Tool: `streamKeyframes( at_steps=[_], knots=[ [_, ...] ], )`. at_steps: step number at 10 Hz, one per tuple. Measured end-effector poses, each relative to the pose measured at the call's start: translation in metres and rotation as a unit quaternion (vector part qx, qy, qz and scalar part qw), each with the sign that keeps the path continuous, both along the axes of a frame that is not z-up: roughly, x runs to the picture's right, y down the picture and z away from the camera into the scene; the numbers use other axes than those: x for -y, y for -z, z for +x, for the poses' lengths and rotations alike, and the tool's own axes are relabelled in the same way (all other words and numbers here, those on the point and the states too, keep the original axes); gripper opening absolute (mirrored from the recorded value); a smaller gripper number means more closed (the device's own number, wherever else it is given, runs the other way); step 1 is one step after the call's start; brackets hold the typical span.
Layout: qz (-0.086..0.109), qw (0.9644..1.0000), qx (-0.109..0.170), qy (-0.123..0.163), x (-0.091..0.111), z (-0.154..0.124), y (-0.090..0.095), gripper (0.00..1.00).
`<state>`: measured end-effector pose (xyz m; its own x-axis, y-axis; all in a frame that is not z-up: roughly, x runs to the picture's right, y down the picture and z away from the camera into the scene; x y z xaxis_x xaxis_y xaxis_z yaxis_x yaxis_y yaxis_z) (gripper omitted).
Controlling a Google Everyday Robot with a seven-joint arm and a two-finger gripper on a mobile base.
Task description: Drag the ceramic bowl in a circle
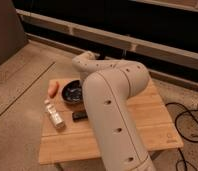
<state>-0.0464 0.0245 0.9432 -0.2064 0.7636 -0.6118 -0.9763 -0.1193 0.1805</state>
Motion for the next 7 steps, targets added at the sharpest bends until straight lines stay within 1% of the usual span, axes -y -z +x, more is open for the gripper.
streamKeyframes(
  at_steps=[1,2,4,7],
  knots=[
    [0.0,1.0,0.0,0.0,0.0,0.0,0.0,0.18],
    [0.0,1.0,0.0,0.0,0.0,0.0,0.0,0.26],
    [0.0,1.0,0.0,0.0,-0.0001,0.0,0.0,0.5],
    [-0.001,1.0,0.0,0.0,-0.0011,0.0004,-0.0006,0.77]
  ],
)
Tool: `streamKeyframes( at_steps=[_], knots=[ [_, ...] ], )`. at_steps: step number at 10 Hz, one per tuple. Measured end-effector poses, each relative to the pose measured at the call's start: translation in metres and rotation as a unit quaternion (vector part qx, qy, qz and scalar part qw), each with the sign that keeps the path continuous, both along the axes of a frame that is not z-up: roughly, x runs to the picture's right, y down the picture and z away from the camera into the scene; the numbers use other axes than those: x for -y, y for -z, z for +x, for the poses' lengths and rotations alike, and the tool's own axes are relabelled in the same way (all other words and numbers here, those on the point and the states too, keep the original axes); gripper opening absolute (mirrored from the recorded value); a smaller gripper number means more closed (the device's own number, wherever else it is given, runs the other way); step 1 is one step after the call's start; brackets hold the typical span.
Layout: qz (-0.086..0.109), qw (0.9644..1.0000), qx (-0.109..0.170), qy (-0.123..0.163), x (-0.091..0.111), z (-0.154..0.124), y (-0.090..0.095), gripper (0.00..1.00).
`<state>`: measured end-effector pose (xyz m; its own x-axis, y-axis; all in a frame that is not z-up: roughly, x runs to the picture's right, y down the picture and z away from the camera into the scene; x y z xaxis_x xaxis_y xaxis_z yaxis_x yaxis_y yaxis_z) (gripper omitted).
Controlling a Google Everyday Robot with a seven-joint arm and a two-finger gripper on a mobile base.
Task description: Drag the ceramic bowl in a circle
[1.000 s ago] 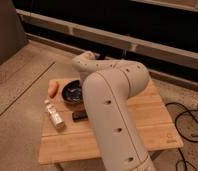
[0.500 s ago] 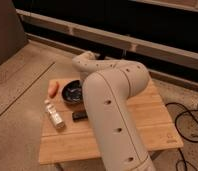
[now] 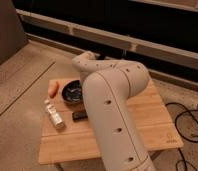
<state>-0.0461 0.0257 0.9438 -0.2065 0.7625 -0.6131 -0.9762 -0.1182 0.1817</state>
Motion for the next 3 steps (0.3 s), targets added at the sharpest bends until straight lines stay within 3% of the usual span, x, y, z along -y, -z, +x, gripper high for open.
streamKeyframes(
  at_steps=[3],
  knots=[
    [0.0,1.0,0.0,0.0,0.0002,0.0,0.0,0.8]
  ],
)
